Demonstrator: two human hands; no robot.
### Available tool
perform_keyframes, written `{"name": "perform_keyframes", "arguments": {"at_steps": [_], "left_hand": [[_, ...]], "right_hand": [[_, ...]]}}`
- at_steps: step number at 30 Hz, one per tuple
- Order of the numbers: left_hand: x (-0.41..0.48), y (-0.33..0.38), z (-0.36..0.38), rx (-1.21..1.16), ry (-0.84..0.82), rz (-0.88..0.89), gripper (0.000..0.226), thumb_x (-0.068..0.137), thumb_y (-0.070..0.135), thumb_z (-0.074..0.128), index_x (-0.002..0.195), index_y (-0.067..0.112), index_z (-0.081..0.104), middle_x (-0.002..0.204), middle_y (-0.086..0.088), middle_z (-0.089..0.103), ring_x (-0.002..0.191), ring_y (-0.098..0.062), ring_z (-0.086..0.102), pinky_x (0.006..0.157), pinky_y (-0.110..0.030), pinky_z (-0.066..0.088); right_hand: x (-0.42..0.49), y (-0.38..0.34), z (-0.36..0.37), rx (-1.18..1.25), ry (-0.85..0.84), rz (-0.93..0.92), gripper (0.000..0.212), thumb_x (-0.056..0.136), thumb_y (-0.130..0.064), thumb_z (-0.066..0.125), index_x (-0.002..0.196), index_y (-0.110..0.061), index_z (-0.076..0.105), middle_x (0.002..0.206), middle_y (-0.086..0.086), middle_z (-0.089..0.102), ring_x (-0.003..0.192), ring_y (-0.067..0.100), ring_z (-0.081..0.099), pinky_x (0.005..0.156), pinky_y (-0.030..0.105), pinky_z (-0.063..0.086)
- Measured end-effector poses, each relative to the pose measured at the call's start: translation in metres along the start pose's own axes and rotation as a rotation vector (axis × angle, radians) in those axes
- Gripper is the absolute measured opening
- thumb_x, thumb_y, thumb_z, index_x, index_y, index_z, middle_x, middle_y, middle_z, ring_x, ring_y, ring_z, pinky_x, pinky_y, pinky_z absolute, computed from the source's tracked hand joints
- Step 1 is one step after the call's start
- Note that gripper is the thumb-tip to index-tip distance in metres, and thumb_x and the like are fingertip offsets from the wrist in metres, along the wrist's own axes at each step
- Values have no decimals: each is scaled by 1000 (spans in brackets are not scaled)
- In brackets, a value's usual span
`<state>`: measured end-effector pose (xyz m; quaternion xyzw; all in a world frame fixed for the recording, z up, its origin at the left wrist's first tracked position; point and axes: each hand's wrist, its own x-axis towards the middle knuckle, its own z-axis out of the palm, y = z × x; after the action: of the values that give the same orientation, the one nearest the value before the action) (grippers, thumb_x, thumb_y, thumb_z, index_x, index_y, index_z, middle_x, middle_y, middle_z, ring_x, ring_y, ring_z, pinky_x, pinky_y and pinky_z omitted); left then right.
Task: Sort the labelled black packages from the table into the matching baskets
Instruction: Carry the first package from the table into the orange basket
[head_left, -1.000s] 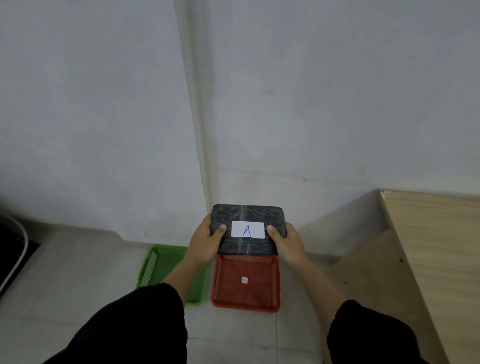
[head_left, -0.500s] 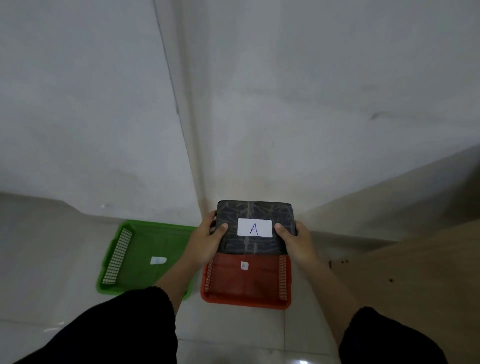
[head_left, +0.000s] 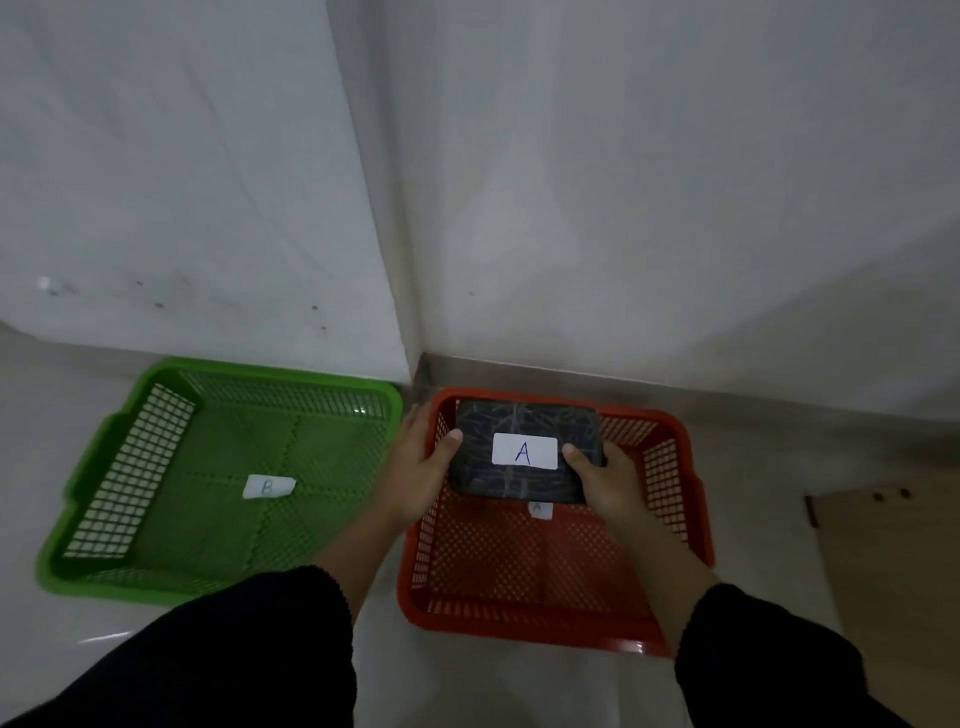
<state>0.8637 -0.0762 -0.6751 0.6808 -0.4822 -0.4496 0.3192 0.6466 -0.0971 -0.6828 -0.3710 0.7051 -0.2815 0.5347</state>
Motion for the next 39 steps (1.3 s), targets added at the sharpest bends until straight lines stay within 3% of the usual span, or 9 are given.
{"name": "perform_keyframes", "arguments": {"at_steps": [5,9,14,17,23,27,30,35,39], "left_hand": [[18,-41,14,30,-28,24,62,86,56,37,142,34,22,155,4,21,142,-11,15,118,-41,13],[17,-53,22,-18,-5,86,57,88,51,39,141,36,24,142,20,27,130,3,19,109,-25,15],[17,-56,22,10,14,125,52,91,42,42,140,36,26,135,24,28,127,3,24,104,-23,19],[17,-56,22,22,10,128,51,92,35,44,140,35,26,134,22,31,128,-1,28,106,-26,22],[16,-53,24,22,0,133,48,93,27,45,139,33,30,142,9,40,130,-12,37,111,-39,31],[15,-52,24,12,-5,122,49,93,27,45,139,30,31,144,4,41,131,-15,38,112,-44,32],[15,-51,23,2,-17,92,49,93,28,46,139,28,31,143,1,43,130,-18,40,110,-47,34],[6,-21,18,1,5,5,50,91,26,49,138,24,33,139,-4,47,126,-23,44,107,-49,37],[-20,39,1,104,-31,-39,48,88,27,51,134,21,38,138,-9,46,127,-27,43,108,-50,35]], "right_hand": [[32,38,22,13,20,-7,38,85,-25,63,117,-6,56,118,14,62,90,18,56,78,31,46],[40,50,33,27,32,-26,33,86,-21,62,114,-5,57,117,16,62,87,18,56,76,30,46],[43,53,36,-4,39,-55,32,86,-21,61,113,-5,58,117,16,63,84,16,55,69,23,46],[46,54,37,-24,29,-66,31,86,-23,62,111,-5,58,114,15,64,81,14,54,60,17,43],[45,57,39,-15,28,-62,33,86,-25,62,111,-5,58,114,15,64,86,17,56,72,25,44],[43,58,38,-1,24,-60,27,86,-27,62,106,-9,60,111,12,65,83,15,57,62,21,45],[40,56,36,-2,3,-54,29,85,-27,63,109,-10,58,111,10,64,84,15,57,69,25,46],[18,32,21,-106,-46,-65,34,86,-26,62,115,-11,54,99,0,57,69,3,53,46,10,44],[-27,-24,-8,-288,-47,-124,34,84,-31,62,112,-14,57,100,-3,57,84,12,55,61,20,42]]}}
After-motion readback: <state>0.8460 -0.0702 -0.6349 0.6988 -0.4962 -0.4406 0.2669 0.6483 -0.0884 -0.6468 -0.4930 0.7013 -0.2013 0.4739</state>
